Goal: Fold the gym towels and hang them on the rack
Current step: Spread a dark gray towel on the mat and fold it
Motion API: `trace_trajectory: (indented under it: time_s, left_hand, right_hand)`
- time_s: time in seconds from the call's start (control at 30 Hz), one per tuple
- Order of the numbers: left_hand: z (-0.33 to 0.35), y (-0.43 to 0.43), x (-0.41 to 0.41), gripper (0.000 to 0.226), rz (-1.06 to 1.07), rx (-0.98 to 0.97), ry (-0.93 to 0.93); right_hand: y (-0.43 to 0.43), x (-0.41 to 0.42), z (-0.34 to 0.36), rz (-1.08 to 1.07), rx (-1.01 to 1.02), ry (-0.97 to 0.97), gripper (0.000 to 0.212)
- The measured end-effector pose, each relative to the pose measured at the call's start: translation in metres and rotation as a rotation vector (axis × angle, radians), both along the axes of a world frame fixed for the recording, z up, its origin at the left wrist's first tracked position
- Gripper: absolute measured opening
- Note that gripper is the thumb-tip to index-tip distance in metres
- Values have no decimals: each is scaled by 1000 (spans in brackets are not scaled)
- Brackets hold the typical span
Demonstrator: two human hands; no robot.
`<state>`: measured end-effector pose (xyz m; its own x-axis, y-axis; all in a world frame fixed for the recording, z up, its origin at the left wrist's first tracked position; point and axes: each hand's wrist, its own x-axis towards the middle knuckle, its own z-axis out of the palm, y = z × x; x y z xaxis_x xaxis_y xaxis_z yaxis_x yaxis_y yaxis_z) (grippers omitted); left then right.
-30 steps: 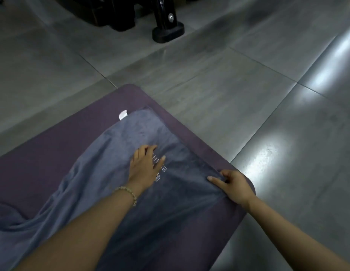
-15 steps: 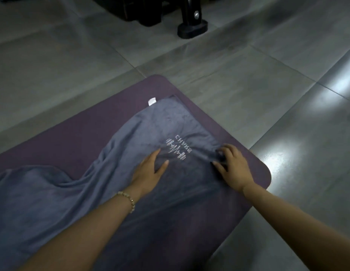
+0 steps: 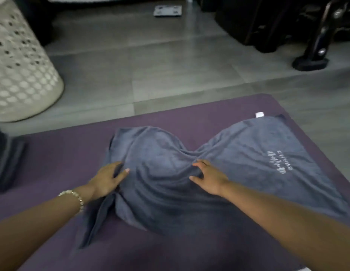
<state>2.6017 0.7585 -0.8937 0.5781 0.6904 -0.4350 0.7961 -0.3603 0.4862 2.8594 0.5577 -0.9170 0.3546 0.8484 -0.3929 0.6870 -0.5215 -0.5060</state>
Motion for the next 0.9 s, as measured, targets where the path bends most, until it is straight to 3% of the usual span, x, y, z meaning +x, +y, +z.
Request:
trace_trajectory:
  time_s: [0.1,0.17,0.2,0.37,0.43,0.53,0.7,0.83,0.9]
  left_hand:
    - [-15,5,-54,65,186,-74,-6]
    - [-40,5,-77,91,269,-102,35]
    - [-48,2,-84,94,308,-106,31]
    - [-60,9,-93,56,664,-140,-112]
    - [-57,10,-94,42,648,-202,-160]
    - [-63,-2,-96,42,585,-232,-180]
    - [-53,2,-108,38,662,-357,-420]
    - [-46,11,-129,36,770,-284,-452]
    - [-45,13,-140,38,786,-221,-437]
  right_hand:
    - [29,-47,-1,51,-11,80,57]
    - [46,-79,-4,42,-26,165,54]
    - [54,-96,-5,38,-23,204,52]
    - [90,-165,-5,53,56,379,44]
    - [99,-185,-10,78,67,408,46]
    - [104,-199,-19,48,77,425,37]
    - [101,-203,-28,70,136,432,23]
    - [103,-208,-25,-101,145,456,31]
    - [102,-216,-23,-236,22,608,29]
